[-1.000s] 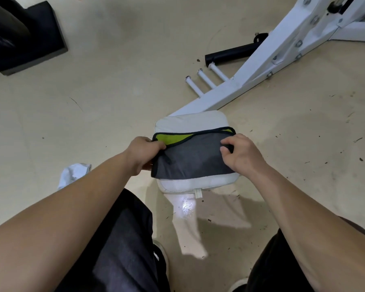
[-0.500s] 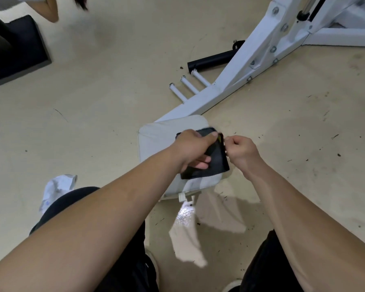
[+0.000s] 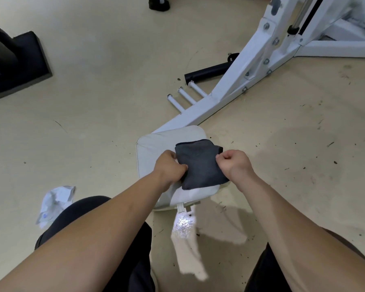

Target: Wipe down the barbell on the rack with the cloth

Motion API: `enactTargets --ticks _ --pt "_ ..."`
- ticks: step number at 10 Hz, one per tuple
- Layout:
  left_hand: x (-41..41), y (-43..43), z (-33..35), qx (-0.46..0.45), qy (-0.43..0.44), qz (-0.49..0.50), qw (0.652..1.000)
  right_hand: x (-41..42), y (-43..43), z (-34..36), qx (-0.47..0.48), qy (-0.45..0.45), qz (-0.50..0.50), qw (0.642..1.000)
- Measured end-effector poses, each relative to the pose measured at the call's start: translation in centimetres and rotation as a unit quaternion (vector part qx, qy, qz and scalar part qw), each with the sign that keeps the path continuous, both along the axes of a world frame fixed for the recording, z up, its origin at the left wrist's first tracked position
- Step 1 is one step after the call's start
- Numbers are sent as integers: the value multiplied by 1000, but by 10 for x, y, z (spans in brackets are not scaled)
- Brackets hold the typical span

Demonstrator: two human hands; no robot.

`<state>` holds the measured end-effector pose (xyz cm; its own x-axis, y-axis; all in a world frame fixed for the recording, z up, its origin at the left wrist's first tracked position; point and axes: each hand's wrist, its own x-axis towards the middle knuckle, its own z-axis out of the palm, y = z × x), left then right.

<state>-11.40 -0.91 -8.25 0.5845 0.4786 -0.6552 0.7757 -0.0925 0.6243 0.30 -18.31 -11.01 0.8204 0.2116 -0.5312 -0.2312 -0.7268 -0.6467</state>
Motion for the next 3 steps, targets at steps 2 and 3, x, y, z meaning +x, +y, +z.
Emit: enactTargets --ticks 2,3 --pt "-7 25 10 89 -24 33 995 -4 15 13 53 -18 63 996" --pt "-19 44 22 166 62 -64 982 -7 24 24 45 -14 94 994"
